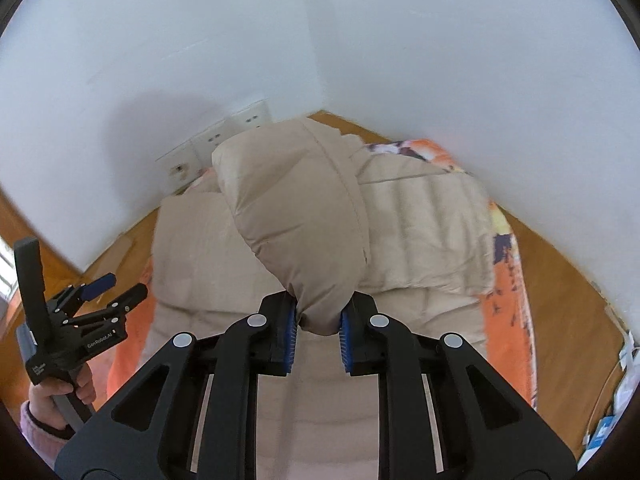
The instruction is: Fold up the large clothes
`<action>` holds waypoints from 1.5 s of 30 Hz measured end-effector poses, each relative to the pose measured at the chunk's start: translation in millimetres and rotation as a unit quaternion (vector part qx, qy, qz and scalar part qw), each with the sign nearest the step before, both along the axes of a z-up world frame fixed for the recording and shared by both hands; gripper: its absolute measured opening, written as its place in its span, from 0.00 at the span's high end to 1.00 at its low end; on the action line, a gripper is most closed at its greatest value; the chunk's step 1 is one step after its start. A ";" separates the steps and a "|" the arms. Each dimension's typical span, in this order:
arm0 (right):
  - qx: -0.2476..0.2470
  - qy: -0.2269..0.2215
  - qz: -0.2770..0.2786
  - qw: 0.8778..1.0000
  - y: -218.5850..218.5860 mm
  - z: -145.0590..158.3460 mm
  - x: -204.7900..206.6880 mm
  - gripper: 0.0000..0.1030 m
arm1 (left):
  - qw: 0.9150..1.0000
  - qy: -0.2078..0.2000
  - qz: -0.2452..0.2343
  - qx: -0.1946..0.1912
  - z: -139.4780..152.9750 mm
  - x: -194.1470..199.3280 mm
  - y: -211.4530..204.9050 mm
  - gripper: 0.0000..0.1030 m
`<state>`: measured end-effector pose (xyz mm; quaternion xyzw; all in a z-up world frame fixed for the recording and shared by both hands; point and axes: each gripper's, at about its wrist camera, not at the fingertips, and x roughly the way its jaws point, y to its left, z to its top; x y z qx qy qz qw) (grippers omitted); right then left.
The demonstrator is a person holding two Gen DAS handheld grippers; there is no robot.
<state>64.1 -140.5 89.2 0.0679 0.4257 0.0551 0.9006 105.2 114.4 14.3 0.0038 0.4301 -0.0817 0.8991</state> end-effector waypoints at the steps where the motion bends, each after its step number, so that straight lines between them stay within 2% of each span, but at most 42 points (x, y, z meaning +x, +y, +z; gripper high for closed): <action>1: 0.002 0.002 -0.003 1.000 -7.1 -2.1 2.5 0.83 | 1.000 0.001 -0.001 0.002 -1.8 2.5 -5.1 0.28; 9: 0.061 0.051 -0.027 0.996 -60.4 -46.8 33.8 0.83 | 1.000 0.024 0.006 0.012 -22.2 28.9 -40.6 0.28; 17: 0.057 0.087 -0.032 0.994 -80.4 -86.1 51.4 0.79 | 0.999 0.037 0.024 0.032 -43.7 47.6 -50.5 0.28; 19: 0.063 0.083 -0.041 0.994 -84.5 -86.4 50.0 0.74 | 0.998 0.040 0.030 0.034 -46.8 50.8 -51.1 0.28; 20: 0.061 0.079 -0.044 0.994 -85.3 -85.2 48.8 0.65 | 0.998 0.041 0.033 0.036 -47.8 51.8 -51.8 0.28; 22: 0.047 0.061 -0.049 0.996 -86.5 -76.9 44.4 0.56 | 0.998 0.040 0.037 0.043 -48.8 53.3 -52.9 0.28; 26: 0.035 0.023 -0.041 0.998 -89.0 -59.9 42.7 0.46 | 0.997 0.045 0.045 0.046 -50.4 57.1 -53.3 0.28; 30: 0.025 0.019 -0.053 0.998 -99.4 -64.8 57.7 0.46 | 0.996 0.055 0.049 0.060 -52.7 63.6 -55.6 0.26; 32: 0.013 0.022 -0.084 0.996 -109.6 -74.1 67.9 0.51 | 0.995 0.056 0.050 0.064 -54.1 66.2 -57.1 0.25; 34: -0.002 0.029 -0.108 0.994 -120.7 -87.0 77.0 0.51 | 0.995 0.058 0.052 0.070 -56.6 69.4 -57.9 0.24; 37: 0.002 0.045 -0.100 0.994 -132.9 -107.5 87.1 0.51 | 0.994 0.061 0.056 0.068 -61.7 73.6 -58.6 0.24; 40: -0.024 0.038 -0.085 0.995 -131.6 -118.7 90.4 0.48 | 0.994 0.062 0.055 0.076 -63.6 77.7 -62.3 0.24; 45: 0.002 0.036 -0.096 0.995 -140.0 -117.8 82.5 0.42 | 0.993 0.062 0.064 0.083 -58.3 74.1 -61.8 0.24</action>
